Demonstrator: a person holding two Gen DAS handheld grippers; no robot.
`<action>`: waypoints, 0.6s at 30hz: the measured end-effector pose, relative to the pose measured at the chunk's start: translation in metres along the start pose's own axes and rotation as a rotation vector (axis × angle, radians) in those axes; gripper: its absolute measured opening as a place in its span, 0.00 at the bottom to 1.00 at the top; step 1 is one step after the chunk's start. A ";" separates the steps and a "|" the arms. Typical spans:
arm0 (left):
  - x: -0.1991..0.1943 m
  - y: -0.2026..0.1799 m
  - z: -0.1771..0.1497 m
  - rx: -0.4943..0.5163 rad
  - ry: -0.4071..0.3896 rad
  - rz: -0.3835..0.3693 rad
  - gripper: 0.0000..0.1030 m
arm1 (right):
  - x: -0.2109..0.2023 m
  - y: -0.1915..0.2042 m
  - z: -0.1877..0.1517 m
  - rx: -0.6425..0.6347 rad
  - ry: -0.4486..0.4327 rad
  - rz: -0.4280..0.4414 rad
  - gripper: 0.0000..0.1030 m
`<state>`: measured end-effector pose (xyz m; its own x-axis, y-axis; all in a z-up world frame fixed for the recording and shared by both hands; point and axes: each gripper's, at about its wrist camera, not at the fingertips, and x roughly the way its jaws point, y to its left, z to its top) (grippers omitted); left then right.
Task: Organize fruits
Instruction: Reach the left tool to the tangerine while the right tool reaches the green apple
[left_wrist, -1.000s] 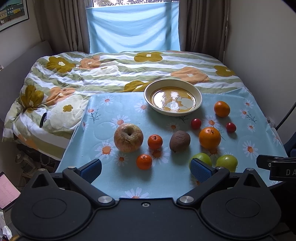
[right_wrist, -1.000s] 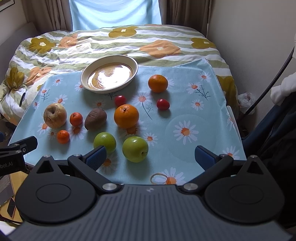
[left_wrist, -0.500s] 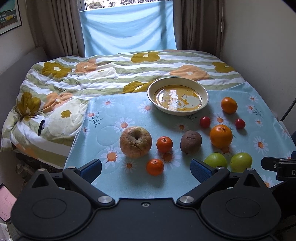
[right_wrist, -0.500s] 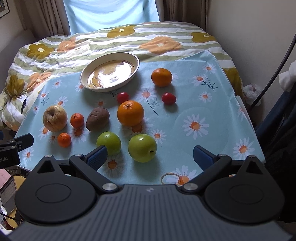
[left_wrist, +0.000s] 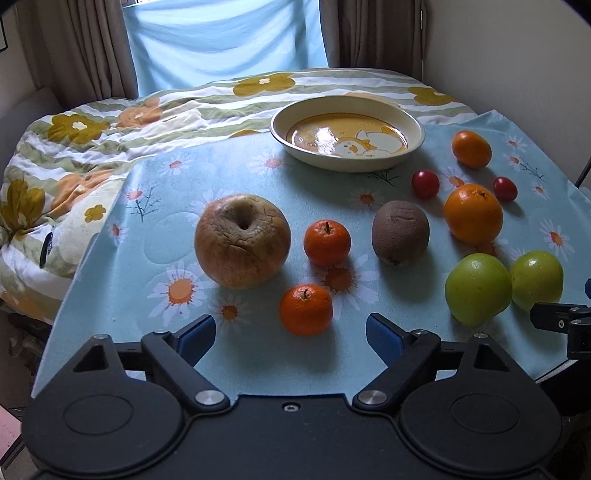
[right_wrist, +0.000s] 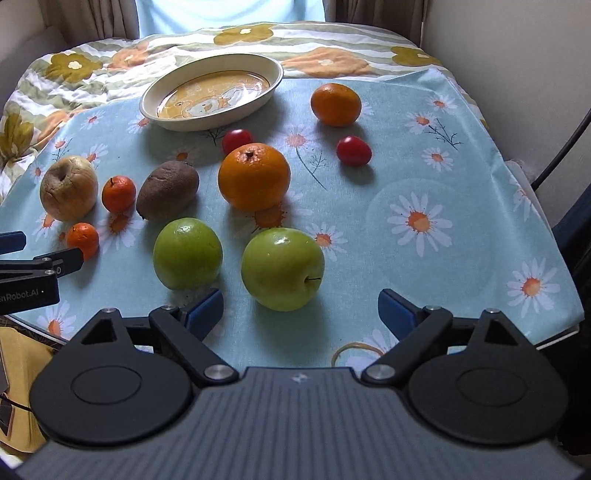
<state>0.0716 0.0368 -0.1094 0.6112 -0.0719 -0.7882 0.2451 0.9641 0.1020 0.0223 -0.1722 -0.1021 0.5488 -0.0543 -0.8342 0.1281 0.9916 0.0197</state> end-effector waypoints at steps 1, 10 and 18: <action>0.003 -0.001 -0.001 0.003 0.004 -0.007 0.82 | 0.004 0.001 0.000 -0.002 0.003 -0.001 1.00; 0.023 -0.007 -0.001 0.027 -0.004 0.002 0.64 | 0.020 0.008 -0.003 -0.013 0.004 -0.002 0.91; 0.026 -0.009 0.000 0.025 -0.016 0.003 0.39 | 0.024 0.006 0.002 0.002 0.002 0.005 0.88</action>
<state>0.0860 0.0266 -0.1309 0.6240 -0.0737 -0.7779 0.2617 0.9578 0.1192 0.0381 -0.1683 -0.1211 0.5476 -0.0487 -0.8353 0.1265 0.9916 0.0251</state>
